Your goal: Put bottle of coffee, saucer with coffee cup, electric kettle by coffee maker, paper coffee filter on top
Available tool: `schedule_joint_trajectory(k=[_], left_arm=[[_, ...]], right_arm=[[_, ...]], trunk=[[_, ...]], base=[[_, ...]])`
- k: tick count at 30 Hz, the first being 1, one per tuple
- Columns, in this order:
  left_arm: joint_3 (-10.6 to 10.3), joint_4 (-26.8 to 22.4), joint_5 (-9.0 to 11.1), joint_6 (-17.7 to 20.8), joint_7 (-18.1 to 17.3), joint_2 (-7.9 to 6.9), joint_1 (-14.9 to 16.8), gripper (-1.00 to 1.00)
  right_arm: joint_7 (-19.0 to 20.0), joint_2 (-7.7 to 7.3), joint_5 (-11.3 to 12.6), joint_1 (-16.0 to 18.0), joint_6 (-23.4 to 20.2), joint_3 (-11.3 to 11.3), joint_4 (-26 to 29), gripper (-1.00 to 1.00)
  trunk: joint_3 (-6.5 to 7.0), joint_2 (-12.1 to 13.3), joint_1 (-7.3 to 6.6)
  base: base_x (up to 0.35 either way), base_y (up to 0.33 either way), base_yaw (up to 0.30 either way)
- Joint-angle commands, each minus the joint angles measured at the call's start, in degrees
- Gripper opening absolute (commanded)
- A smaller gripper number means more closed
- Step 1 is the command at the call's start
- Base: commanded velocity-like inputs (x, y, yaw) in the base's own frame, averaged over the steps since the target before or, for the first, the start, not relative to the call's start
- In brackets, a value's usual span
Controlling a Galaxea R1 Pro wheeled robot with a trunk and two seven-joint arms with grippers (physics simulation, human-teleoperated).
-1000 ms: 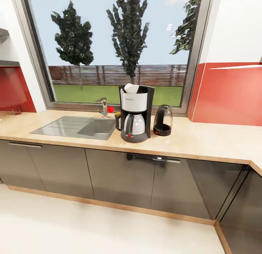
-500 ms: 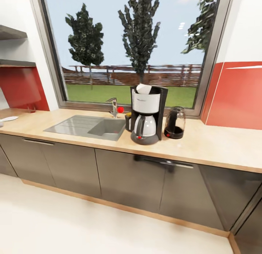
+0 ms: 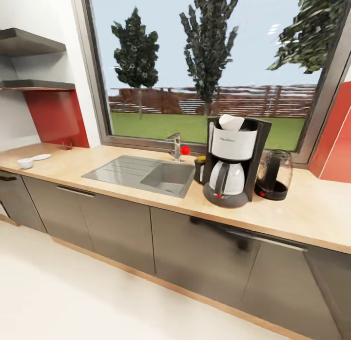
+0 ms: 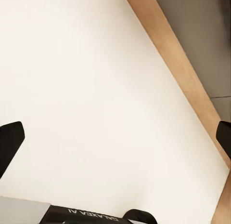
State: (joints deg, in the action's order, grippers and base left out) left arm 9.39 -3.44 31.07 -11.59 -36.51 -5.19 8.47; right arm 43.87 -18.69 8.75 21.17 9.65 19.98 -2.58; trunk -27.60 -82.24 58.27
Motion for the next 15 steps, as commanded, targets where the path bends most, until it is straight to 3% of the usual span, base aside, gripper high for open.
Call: schedule_joint_trajectory(k=[1, 15], left_arm=[[0.46, 0.10, -0.39, -0.18, -0.23, 0.00, 0.05, 1.00], [0.46, 0.10, -0.39, -0.18, -0.23, 0.00, 0.05, 1.00]], right_arm=[[-0.11, 0.03, 0.57, 0.10, 0.37, 0.50, -0.23, 1.00], [-0.63, 0.22, 0.48, 0.10, 0.37, 0.50, -0.23, 1.00]], trunk=[[-0.06, -0.04, 0.02], [-0.06, -0.04, 0.02]], base=[[0.186, 0.261, 0.274], [0.161, 0.280, 0.274]])
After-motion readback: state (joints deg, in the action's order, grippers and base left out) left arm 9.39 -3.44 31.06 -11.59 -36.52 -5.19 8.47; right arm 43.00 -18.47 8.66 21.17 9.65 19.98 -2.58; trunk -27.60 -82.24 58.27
